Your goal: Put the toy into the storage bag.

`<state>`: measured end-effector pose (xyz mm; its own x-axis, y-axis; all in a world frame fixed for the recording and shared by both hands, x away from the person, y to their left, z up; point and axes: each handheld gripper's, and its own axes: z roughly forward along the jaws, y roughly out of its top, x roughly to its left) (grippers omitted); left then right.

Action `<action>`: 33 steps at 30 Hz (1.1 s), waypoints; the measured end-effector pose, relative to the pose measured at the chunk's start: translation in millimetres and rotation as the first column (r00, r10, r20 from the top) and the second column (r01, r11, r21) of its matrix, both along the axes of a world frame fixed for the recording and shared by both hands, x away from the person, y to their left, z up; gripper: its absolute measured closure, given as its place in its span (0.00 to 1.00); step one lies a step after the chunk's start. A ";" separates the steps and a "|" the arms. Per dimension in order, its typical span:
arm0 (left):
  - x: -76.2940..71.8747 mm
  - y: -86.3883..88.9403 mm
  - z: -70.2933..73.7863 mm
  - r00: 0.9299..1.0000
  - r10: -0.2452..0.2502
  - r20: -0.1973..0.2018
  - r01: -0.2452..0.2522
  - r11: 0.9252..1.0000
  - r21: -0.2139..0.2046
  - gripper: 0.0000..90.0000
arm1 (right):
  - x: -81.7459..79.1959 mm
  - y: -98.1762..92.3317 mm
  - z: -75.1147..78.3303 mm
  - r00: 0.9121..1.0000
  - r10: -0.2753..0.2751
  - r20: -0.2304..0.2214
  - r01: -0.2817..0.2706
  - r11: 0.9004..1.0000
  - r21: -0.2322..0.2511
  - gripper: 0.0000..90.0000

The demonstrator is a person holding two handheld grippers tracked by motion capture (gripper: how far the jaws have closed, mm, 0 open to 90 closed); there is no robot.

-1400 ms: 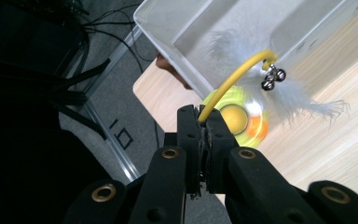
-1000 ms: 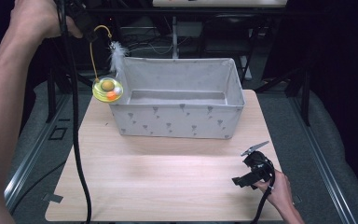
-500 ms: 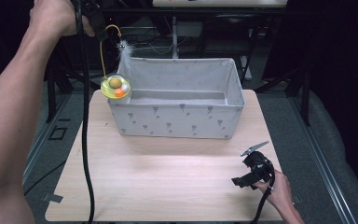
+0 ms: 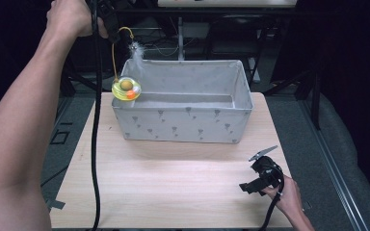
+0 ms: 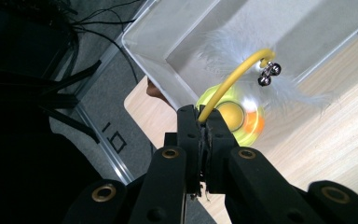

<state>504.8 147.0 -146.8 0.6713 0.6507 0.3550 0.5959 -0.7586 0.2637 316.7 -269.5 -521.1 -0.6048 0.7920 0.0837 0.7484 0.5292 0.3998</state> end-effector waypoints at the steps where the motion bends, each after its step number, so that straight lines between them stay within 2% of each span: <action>1: 1.1 -0.8 -1.1 1.000 0.004 -0.004 -0.004 1.000 0.003 0.98 | -0.1 0.3 -0.2 1.000 -0.001 -0.003 0.001 1.000 0.012 0.05; 5: 7.1 -4.9 -7.3 1.000 0.000 -0.016 0.000 1.000 -0.001 0.98 | -0.2 0.5 -0.6 1.000 -0.003 -0.002 0.003 1.000 0.016 0.05; 6: 8.1 -5.9 -8.5 1.000 0.000 -0.017 0.000 1.000 0.000 0.98 | 0.1 0.0 -0.1 1.000 0.002 -0.001 -0.002 1.000 -0.001 0.05; 11: 13.9 -11.3 -15.0 1.000 -0.007 -0.026 0.007 1.000 -0.006 0.98 | -0.5 0.8 -0.9 1.000 -0.005 0.000 0.005 1.000 0.019 0.05; 13: 16.2 -12.6 -18.1 1.000 -0.005 -0.028 0.005 1.000 -0.005 0.98 | -0.1 -0.3 -0.1 1.000 0.003 0.002 -0.003 1.000 0.001 0.05; 14: 17.3 -12.9 -19.0 1.000 -0.005 -0.028 0.004 1.000 -0.009 0.98 | -0.3 0.1 -0.6 1.000 -0.003 0.002 0.003 1.000 0.017 0.05; 17: 19.2 -13.6 -21.6 0.999 -0.006 -0.037 0.006 1.000 -0.012 0.98 | -0.3 0.2 -0.6 1.000 -0.003 -0.001 0.003 1.000 0.017 0.05; 19: 22.9 -14.7 -28.4 0.999 -0.005 -0.045 0.004 1.000 -0.019 0.98 | -0.4 0.1 -0.3 1.000 0.003 0.001 -0.003 1.000 0.006 0.05; 25: 27.8 -15.1 -41.2 0.998 -0.009 -0.068 0.007 1.000 -0.026 0.98 | -0.8 1.0 -0.2 1.000 0.006 -0.007 -0.005 1.000 0.024 0.05; 27: 29.4 -14.1 -45.6 0.997 -0.008 -0.072 0.006 1.000 -0.030 0.98 | -0.8 0.5 1.4 1.000 0.006 0.003 -0.005 1.000 -0.007 0.05; 28: 30.2 -13.5 -47.9 0.997 -0.007 -0.078 0.004 0.999 -0.035 0.98 | -0.8 1.0 -0.3 1.000 0.007 -0.006 -0.007 1.000 0.024 0.05; 29: 31.0 -12.9 -50.1 0.996 -0.006 -0.085 0.003 0.999 -0.035 0.98 | -0.9 0.7 1.0 1.000 0.004 -0.001 -0.004 1.000 0.002 0.05; 31: 31.9 -12.2 -52.7 0.996 -0.006 -0.085 0.003 0.999 -0.033 0.98 | -0.9 0.4 1.5 1.000 0.007 -0.002 -0.007 1.000 -0.002 0.05; 33: 33.9 -10.5 -59.3 0.995 -0.001 -0.104 -0.003 0.999 -0.033 0.98 | -1.0 0.7 0.4 1.000 0.008 0.000 -0.008 1.000 0.011 0.05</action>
